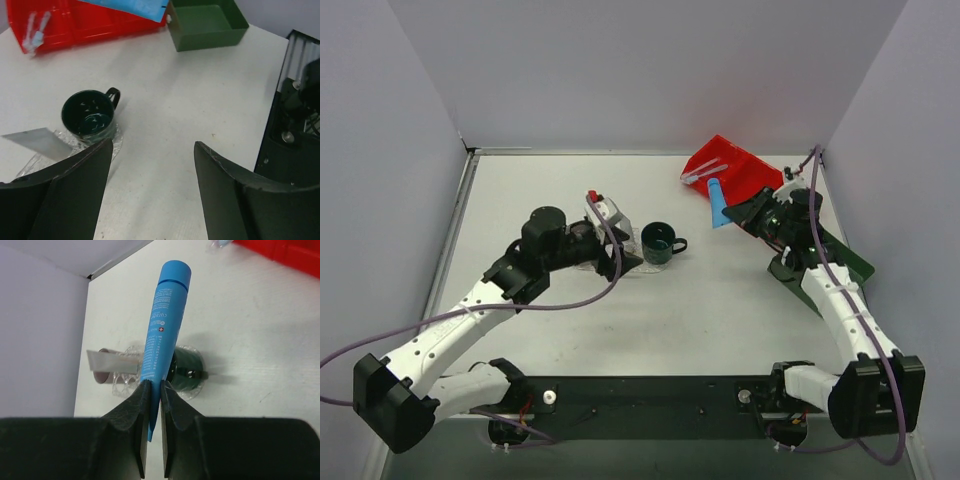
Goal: Prepare toiletry sets of a toothbrush and toothpaste on the tray
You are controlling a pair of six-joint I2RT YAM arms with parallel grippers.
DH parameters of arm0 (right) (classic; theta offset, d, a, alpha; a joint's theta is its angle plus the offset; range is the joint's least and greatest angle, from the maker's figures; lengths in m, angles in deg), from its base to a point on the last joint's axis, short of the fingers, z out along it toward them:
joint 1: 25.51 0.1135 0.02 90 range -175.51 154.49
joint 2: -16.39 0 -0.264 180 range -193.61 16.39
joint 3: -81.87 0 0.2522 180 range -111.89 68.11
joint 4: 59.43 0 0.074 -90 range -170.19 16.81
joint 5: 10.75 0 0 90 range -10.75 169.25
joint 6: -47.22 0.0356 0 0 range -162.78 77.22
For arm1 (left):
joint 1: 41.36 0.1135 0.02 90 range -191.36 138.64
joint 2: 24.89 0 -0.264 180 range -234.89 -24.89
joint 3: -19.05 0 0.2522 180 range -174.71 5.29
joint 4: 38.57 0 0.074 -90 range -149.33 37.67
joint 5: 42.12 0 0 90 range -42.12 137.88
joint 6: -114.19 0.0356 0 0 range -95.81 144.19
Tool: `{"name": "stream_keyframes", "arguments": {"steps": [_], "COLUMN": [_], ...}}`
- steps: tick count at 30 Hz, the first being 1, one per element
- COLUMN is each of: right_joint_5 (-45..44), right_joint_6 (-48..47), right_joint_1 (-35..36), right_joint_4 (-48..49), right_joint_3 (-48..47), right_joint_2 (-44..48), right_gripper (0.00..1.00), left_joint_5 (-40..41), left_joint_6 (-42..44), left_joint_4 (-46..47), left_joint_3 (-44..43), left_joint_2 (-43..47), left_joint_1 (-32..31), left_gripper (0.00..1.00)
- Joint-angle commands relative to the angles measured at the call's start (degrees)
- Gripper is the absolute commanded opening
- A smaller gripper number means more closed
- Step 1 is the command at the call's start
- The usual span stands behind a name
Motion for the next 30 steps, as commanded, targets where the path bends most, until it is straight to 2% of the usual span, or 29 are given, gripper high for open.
{"name": "stream_keyframes", "arguments": {"steps": [1, 6, 11, 15, 22, 30], "right_joint_5": [6.53, 7.05, 9.95, 12.94, 16.72, 21.55], "right_joint_6": [-2.45, -4.82, -5.09, -3.77, -2.90, -2.46], "right_joint_1": [1.11, 2.25, 2.52, 2.87, 3.22, 3.40], "right_joint_4": [-9.29, -18.90, -26.55, -28.84, -32.97, -36.31], "right_joint_3": [0.88, 0.44, -0.97, 0.00, -0.53, -2.02], "right_joint_2": [9.42, 17.09, 21.75, 23.77, 26.41, 26.24], "right_gripper": [0.00, 0.00, 0.00, 0.00, 0.00, 0.00], "left_joint_5": [-3.05, -2.09, 2.92, 6.35, 16.02, 19.45], "left_joint_6": [9.17, 14.27, 19.54, 23.67, 37.02, 40.81], "left_joint_4": [2.13, 10.47, 13.91, 18.74, 21.47, 27.71], "left_joint_3": [1.79, 7.06, 9.18, 9.62, 8.21, 6.10], "left_joint_2": [1.72, 4.27, 3.49, 1.56, -4.15, -10.74], "left_joint_1": [-5.86, -11.13, -13.95, -16.32, -22.65, -25.46], "left_gripper": [0.76, 0.76, 0.77, 0.81, 0.83, 0.84]}}
